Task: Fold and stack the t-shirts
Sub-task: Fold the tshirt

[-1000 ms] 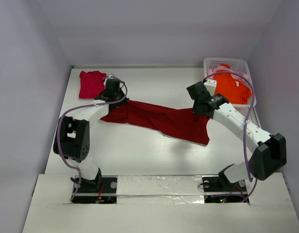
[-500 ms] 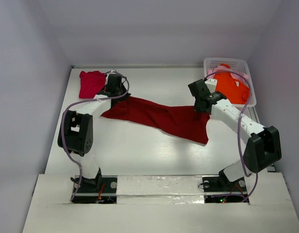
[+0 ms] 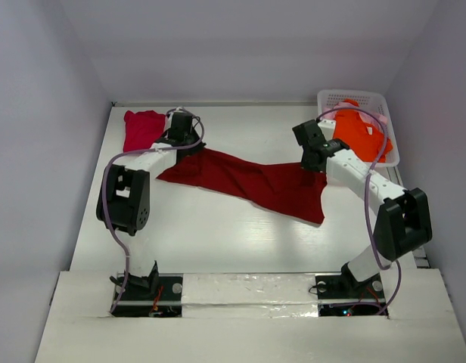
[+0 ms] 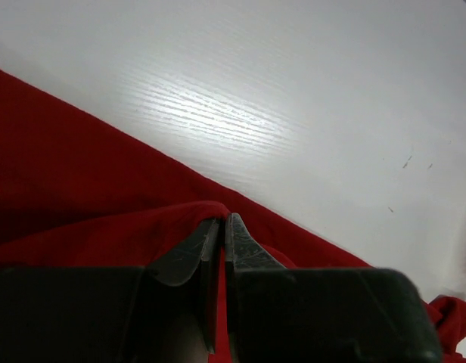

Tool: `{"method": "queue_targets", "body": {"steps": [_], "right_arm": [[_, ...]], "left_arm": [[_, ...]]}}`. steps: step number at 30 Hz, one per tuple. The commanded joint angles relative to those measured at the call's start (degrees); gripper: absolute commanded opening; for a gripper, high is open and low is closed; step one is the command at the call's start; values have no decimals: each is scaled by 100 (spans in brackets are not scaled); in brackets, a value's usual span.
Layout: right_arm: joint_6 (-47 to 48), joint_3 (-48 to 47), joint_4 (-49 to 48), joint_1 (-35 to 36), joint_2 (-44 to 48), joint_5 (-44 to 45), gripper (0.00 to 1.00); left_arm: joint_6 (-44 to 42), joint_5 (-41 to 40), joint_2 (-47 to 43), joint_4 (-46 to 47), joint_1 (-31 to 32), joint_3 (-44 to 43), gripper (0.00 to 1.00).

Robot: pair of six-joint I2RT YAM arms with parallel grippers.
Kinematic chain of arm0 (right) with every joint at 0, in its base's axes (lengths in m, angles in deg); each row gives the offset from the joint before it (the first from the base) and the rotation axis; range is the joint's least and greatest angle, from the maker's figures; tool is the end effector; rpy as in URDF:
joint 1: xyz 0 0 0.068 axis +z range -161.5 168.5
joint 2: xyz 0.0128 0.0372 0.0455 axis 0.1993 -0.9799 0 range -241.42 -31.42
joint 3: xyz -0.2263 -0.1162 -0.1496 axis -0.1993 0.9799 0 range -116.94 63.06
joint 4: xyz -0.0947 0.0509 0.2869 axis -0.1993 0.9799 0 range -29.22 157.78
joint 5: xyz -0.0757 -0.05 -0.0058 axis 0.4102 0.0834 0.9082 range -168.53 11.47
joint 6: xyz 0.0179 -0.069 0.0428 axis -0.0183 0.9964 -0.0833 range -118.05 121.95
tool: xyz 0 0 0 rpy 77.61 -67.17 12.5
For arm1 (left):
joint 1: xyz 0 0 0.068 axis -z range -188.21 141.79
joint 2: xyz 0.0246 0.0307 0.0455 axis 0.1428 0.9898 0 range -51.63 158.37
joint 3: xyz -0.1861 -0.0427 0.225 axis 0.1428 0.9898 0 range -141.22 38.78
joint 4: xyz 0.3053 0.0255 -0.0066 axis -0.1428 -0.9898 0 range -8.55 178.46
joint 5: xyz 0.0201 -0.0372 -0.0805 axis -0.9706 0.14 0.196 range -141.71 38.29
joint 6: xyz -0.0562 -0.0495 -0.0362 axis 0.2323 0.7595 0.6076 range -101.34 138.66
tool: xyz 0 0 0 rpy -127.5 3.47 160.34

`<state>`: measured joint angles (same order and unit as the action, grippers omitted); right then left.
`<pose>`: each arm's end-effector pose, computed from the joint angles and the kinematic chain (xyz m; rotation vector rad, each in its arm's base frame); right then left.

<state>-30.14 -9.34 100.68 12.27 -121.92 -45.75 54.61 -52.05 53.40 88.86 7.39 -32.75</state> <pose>0.3734 0.1215 0.2521 0.3725 2.3558 -0.2984 0.4762 -0.1326 0.1991 -0.3911 2.1583 -0.5110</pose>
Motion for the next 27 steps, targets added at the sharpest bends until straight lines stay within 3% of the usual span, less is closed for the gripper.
{"method": "queue_targets", "body": {"steps": [1,11,14,15,16,17,18,19,20,24,27], "right_arm": [[116,-222,-245,-65,-64,106,0],[134,-143,-351,-118,-293,-17,0],[142,-125,-334,-118,-284,-78,19],[168,-116,-334,-118,-275,-104,36],[169,-99,-342,-118,-232,-113,47],[169,-81,-351,-118,-188,-122,69],[177,-38,-351,-118,-144,-122,84],[151,-29,-325,-118,-91,-113,98],[125,-11,-281,-118,40,35,100],[203,-11,-193,-118,548,37,100],[370,94,-369,-5,927,-560,100]], "left_arm": [[-114,-1,52,135,-48,-344,0],[-88,182,237,284,-48,-450,0],[-105,358,158,608,-48,-249,0],[-114,394,132,662,-48,-213,19],[-123,490,123,715,-48,-152,32],[-131,517,114,776,-48,-125,47],[-131,526,105,777,-48,-99,76],[-123,535,88,768,-48,-90,87],[-123,535,79,751,-48,-55,99],[-114,535,-114,672,-48,7,99],[-123,535,-342,645,-48,51,99]]}}
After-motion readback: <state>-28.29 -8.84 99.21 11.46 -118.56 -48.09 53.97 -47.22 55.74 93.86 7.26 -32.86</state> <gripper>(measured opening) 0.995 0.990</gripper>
